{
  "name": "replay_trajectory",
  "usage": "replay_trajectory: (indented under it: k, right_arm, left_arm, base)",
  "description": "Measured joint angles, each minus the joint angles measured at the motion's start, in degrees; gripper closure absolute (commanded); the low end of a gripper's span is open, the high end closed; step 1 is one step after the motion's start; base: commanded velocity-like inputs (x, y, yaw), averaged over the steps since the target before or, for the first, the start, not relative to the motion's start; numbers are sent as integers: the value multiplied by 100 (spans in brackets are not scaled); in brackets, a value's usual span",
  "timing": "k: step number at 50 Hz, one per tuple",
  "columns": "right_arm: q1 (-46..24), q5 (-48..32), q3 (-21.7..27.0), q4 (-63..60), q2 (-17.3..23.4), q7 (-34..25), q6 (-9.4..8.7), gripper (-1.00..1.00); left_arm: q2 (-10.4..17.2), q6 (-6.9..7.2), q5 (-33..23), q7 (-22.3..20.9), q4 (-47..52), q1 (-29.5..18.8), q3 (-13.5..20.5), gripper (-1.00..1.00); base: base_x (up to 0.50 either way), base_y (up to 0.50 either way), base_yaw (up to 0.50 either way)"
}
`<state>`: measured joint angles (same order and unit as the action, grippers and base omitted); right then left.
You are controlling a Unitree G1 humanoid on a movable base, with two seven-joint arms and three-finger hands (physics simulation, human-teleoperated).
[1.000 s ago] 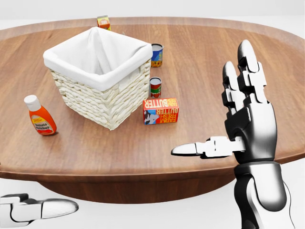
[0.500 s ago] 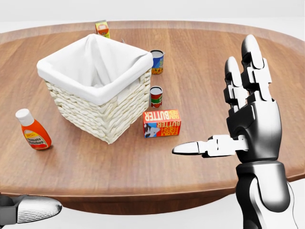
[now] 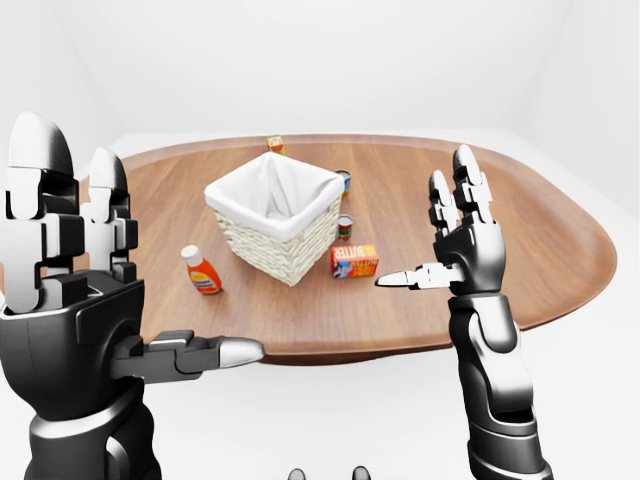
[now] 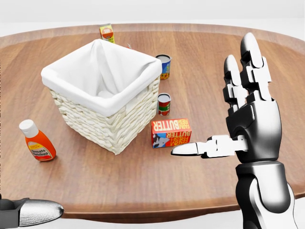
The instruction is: Pick up the butter and put it in the basket.
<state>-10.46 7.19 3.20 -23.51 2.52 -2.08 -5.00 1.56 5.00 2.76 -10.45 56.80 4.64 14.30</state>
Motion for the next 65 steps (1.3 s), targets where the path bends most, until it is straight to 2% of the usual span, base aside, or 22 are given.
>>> replay_trajectory:
  k: [50,65]
  right_arm:
    - [16,99,59,-43,17,-8,0,-100]
    - [-13,184,77,-29,7,61,0,-100]
  left_arm:
    - [-43,0,-16,60,-1,30,-75,-100]
    - [-55,0,-18,78,-24,61,-113,-100]
  base:
    - [9,13,0]
    - [16,0,0]
